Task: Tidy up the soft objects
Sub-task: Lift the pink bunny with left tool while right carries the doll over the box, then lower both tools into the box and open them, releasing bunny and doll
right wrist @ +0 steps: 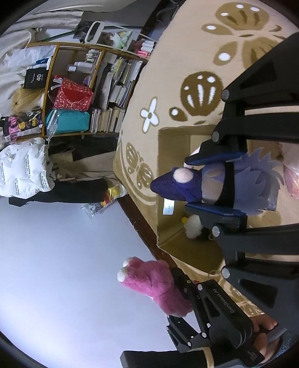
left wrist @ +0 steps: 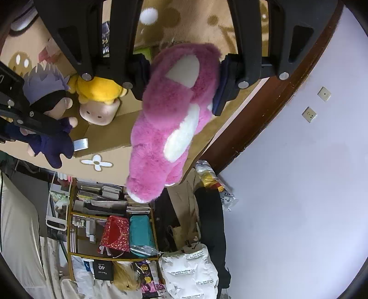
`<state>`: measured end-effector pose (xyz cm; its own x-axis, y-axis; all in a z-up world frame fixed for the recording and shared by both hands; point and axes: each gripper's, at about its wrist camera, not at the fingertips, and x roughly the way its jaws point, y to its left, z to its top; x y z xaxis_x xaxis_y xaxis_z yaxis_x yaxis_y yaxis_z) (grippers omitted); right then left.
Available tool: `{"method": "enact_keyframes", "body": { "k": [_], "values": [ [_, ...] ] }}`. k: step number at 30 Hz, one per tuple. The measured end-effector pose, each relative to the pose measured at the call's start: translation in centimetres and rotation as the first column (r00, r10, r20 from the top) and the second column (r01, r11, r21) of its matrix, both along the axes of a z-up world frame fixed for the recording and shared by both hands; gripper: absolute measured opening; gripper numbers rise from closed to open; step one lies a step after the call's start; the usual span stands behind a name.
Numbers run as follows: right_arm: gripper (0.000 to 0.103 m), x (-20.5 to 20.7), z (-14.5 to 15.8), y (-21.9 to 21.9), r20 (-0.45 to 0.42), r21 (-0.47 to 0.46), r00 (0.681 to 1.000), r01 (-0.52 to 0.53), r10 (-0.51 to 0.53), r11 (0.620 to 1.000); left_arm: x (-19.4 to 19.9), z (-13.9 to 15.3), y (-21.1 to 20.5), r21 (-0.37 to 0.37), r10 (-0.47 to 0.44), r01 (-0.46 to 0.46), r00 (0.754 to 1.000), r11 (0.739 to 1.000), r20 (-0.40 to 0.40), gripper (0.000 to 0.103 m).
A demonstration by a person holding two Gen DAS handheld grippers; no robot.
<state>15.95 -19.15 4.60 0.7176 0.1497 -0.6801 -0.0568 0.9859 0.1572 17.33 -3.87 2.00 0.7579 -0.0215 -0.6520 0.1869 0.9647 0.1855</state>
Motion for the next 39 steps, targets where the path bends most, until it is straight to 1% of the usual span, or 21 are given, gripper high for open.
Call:
{"method": "enact_keyframes", "body": {
  "k": [4, 7, 11, 13, 15, 19, 22, 24, 25, 26, 30, 31, 32, 33, 34, 35, 36, 38, 39],
  "values": [
    [0.035, 1.3, -0.6, 0.0, 0.009, -0.005, 1.0, -0.001, 0.001, 1.0, 1.2, -0.7, -0.1, -0.028, 0.001, -0.001, 1.0, 1.0, -0.007, 0.045],
    [0.035, 2.1, -1.2, 0.0, 0.008, 0.01, 1.0, -0.011, 0.011, 1.0, 1.9, -1.3, -0.2, -0.03, 0.001, -0.001, 1.0, 1.0, -0.009, 0.045],
    [0.036, 3.1, -1.8, 0.0, 0.018, 0.032, 0.999, -0.03, 0.03, 0.999, 2.6, -2.5, -0.4, -0.005, 0.004, -0.004, 0.999, 1.0, -0.04, 0.045],
    [0.036, 3.6, -2.2, 0.0, 0.022, 0.053, 0.999, -0.048, 0.047, 0.997, 3.1, -3.2, -0.5, 0.026, 0.007, -0.006, 0.998, 1.0, -0.057, 0.045],
    [0.036, 4.0, -2.7, 0.1, 0.019, 0.049, 0.998, -0.053, 0.052, 0.997, 3.4, -3.6, -0.5, 0.038, 0.015, -0.013, 0.998, 0.999, -0.065, 0.045],
    [0.036, 4.5, -3.9, -0.2, -0.003, 0.064, 0.998, -0.055, 0.056, 0.996, 3.7, -4.2, -0.7, 0.032, 0.015, -0.013, 0.997, 0.999, -0.078, 0.046],
    [0.036, 4.6, -4.3, -0.5, -0.009, 0.068, 0.999, -0.046, 0.047, 0.997, 3.7, -4.9, -1.1, 0.07, 0.018, -0.011, 0.995, 0.997, -0.098, 0.048],
    [0.036, 4.7, -4.4, -0.8, -0.012, 0.073, 0.999, -0.038, 0.039, 0.997, 3.6, -5.2, -1.2, 0.08, 0.018, -0.01, 0.995, 0.997, -0.101, 0.048],
    [0.036, 4.7, -4.4, -1.0, -0.013, 0.082, 0.999, -0.034, 0.035, 0.996, 3.6, -5.4, -1.3, 0.083, 0.019, -0.01, 0.994, 0.996, -0.107, 0.049],
    [0.036, 4.7, -4.4, -1.2, -0.016, 0.088, 0.999, -0.031, 0.032, 0.996, 3.7, -5.5, -1.2, 0.084, 0.02, -0.01, 0.994, 0.996, -0.11, 0.054],
    [0.037, 4.6, -4.2, -1.5, -0.02, 0.095, 1.0, -0.021, 0.023, 0.995, 3.4, -5.5, -1.6, 0.11, 0.023, -0.013, 0.996, 0.994, -0.091, 0.069],
    [0.041, 4.6, -4.1, -1.5, -0.02, 0.095, 1.0, -0.021, 0.023, 0.995, 3.3, -5.4, -1.6, 0.118, 0.023, -0.013, 0.996, 0.993, -0.085, 0.073],
    [0.047, 4.6, -3.9, -1.5, -0.02, 0.094, 1.0, -0.021, 0.023, 0.995, 3.2, -5.4, -1.7, 0.122, 0.022, -0.012, 0.996, 0.992, -0.082, 0.077],
    [0.051, 4.6, -3.9, -1.5, -0.018, 0.093, 1.0, -0.02, 0.022, 0.996, 3.1, -5.3, -1.7, 0.123, 0.021, -0.012, 0.997, 0.992, -0.077, 0.079],
    [0.058, 4.5, -3.7, -1.5, -0.014, 0.091, 1.0, -0.019, 0.021, 0.996, 3.0, -5.2, -1.7, 0.125, 0.024, -0.014, 0.997, 0.992, -0.073, 0.083],
    [0.061, 4.4, -3.5, -1.5, -0.011, 0.087, 1.0, -0.019, 0.02, 0.996, 3.1, -5.2, -1.7, 0.126, 0.026, -0.017, 0.997, 0.992, -0.072, 0.087],
    [0.063, 4.4, -3.3, -1.5, -0.012, 0.082, 1.0, -0.02, 0.021, 0.996, 3.1, -5.1, -1.7, 0.127, 0.028, -0.019, 0.997, 0.992, -0.068, 0.089],
    [0.074, 4.3, -3.1, -1.6, -0.014, 0.077, 1.0, -0.02, 0.022, 0.997, 2.9, -4.8, -1.7, 0.128, 0.028, -0.021, 0.998, 0.992, -0.053, 0.096],
    [0.078, 4.2, -3.0, -1.6, -0.014, 0.076, 1.0, -0.02, 0.021, 0.997, 2.7, -4.6, -1.6, 0.127, 0.027, -0.022, 0.999, 0.992, -0.041, 0.098]
  ]
}}
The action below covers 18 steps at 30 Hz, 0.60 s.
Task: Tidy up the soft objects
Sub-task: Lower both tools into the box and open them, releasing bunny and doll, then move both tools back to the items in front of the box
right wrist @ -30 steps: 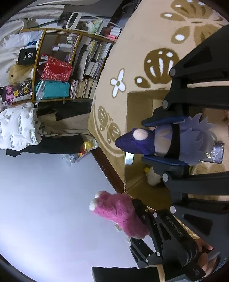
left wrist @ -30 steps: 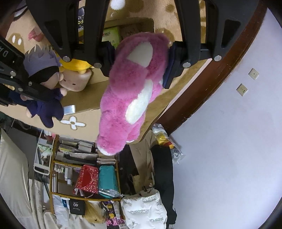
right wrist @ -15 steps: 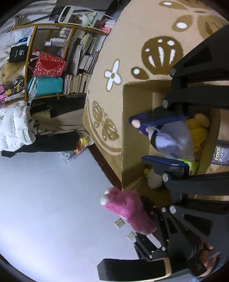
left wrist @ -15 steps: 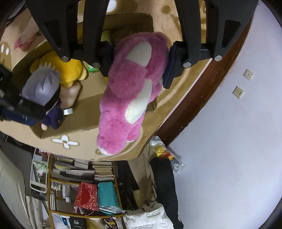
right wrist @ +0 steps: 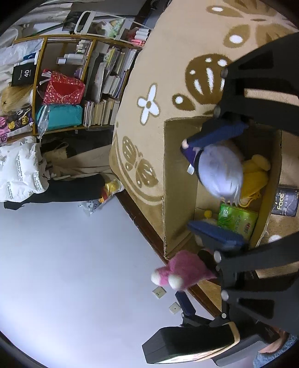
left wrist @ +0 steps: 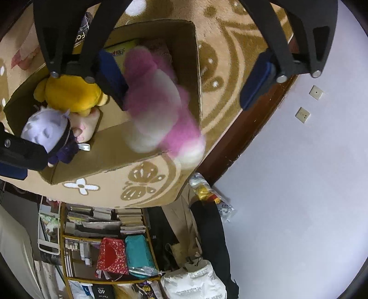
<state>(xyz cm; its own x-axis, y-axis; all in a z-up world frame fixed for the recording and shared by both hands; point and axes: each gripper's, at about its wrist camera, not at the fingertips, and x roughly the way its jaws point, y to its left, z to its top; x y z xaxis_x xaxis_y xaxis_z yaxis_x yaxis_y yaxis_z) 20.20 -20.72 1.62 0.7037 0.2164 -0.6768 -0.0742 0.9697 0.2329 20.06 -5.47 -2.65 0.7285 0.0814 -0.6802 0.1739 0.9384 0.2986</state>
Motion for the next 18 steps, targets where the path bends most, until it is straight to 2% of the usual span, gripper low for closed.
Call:
{"method": "enact_keyframes", "body": {
  "k": [2, 6, 8, 18],
  "values": [
    [0.091, 0.0, 0.2, -0.1, -0.003, -0.004, 1.0, 0.007, -0.007, 1.0, -0.3, 0.4, 0.1, -0.004, -0.001, 0.001, 1.0, 1.0, 0.021, 0.101],
    [0.095, -0.1, 0.4, -0.2, -0.009, -0.012, 1.0, 0.013, -0.013, 1.0, -0.5, 1.4, 0.6, -0.036, 0.0, 0.001, 0.999, 0.999, 0.037, 0.103],
    [0.103, 0.0, 0.4, -0.1, -0.018, -0.021, 1.0, 0.012, -0.012, 1.0, -0.6, 1.7, 0.9, -0.042, 0.009, -0.007, 0.999, 0.999, 0.044, 0.103],
    [0.103, -1.4, 1.3, -0.6, -0.014, 0.015, 0.999, 0.038, -0.038, 0.999, -1.7, 3.5, 2.2, -0.067, 0.035, -0.031, 0.997, 0.997, 0.061, 0.103]
  ]
}}
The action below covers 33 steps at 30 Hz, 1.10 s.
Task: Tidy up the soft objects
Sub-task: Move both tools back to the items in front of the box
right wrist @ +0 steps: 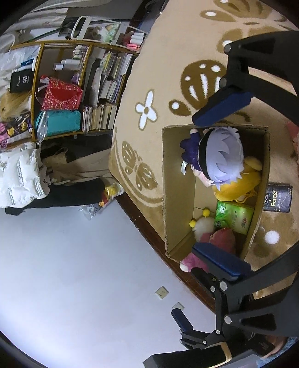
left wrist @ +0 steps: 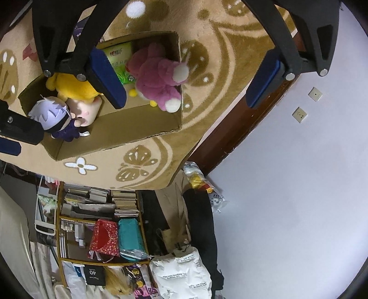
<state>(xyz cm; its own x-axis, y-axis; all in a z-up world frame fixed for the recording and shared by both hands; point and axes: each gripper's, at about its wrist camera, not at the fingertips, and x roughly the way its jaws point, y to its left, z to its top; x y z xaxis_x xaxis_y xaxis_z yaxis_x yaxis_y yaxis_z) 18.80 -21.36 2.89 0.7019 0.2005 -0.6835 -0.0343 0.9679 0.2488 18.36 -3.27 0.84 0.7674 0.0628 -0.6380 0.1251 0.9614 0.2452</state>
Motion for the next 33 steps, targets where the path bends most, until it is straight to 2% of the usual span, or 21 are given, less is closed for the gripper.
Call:
{"method": "enact_keyframes", "body": {
  "k": [10, 19, 26, 33],
  "values": [
    [0.103, -2.6, 2.0, -0.4, 0.003, -0.018, 1.0, 0.026, -0.026, 0.999, -2.5, 2.1, 0.7, -0.03, 0.007, -0.006, 1.0, 1.0, 0.02, 0.103],
    [0.103, -5.2, 2.4, -0.1, -0.009, -0.05, 0.999, 0.053, -0.053, 0.997, -5.1, 2.3, 0.3, -0.026, -0.01, 0.01, 1.0, 1.0, 0.023, 0.103],
    [0.103, -7.7, 0.6, -0.5, -0.072, -0.044, 0.993, 0.096, -0.099, 0.994, -6.3, 1.8, -0.1, -0.064, -0.019, 0.018, 1.0, 0.998, -0.013, 0.103],
    [0.103, -9.5, -2.0, -1.1, -0.156, -0.046, 0.981, 0.106, -0.112, 0.993, -6.8, -0.3, -1.3, -0.035, -0.053, 0.051, 0.996, 0.998, -0.066, 0.103]
  ]
}}
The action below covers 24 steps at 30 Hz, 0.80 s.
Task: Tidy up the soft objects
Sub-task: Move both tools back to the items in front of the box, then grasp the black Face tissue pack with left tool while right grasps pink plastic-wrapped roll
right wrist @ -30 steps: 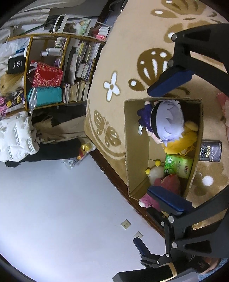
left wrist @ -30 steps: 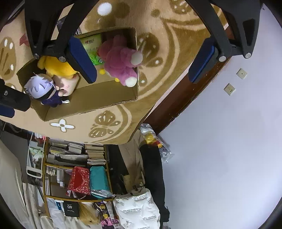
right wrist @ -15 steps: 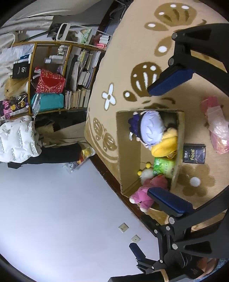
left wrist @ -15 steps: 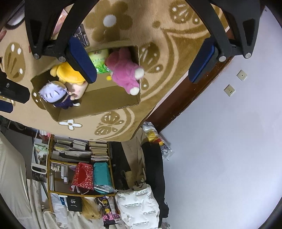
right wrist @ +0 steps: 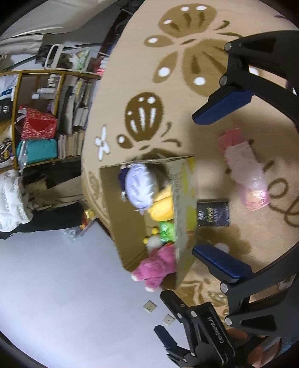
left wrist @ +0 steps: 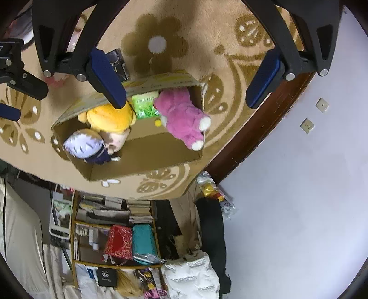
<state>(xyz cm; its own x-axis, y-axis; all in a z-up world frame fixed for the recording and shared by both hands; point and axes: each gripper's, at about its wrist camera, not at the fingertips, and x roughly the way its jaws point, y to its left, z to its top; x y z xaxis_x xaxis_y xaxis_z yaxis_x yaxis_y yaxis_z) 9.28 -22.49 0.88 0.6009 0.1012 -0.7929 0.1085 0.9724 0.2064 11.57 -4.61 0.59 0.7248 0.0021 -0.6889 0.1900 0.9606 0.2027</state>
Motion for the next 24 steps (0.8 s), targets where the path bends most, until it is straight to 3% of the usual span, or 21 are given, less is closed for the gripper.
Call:
{"method": "enact_keyframes", "body": {
  "k": [6, 12, 18, 21, 24],
  "values": [
    [0.103, -0.9, -1.0, -0.5, -0.036, 0.007, 0.999, 0.017, -0.017, 1.0, -0.1, -1.2, -0.3, -0.018, -0.016, 0.015, 0.999, 1.0, -0.046, 0.103],
    [0.103, -1.3, -3.4, -1.4, -0.126, 0.074, 0.991, 0.061, -0.051, 0.995, -0.5, -2.9, -0.7, -0.043, -0.025, 0.02, 0.994, 0.999, -0.108, 0.103],
    [0.103, -1.2, -5.6, -1.4, -0.194, 0.081, 0.979, 0.083, -0.066, 0.993, -1.3, -4.6, -2.1, -0.023, -0.056, 0.053, 0.989, 0.998, -0.138, 0.103],
    [0.099, -1.0, -6.7, -1.5, -0.227, 0.087, 0.971, 0.096, -0.074, 0.992, -1.3, -5.4, -2.6, -0.023, -0.068, 0.065, 0.985, 0.998, -0.157, 0.103],
    [0.087, -0.8, -7.8, -1.7, -0.268, 0.086, 0.96, 0.106, -0.08, 0.991, -1.1, -6.2, -2.9, -0.026, -0.074, 0.071, 0.981, 0.997, -0.179, 0.102]
  ]
}}
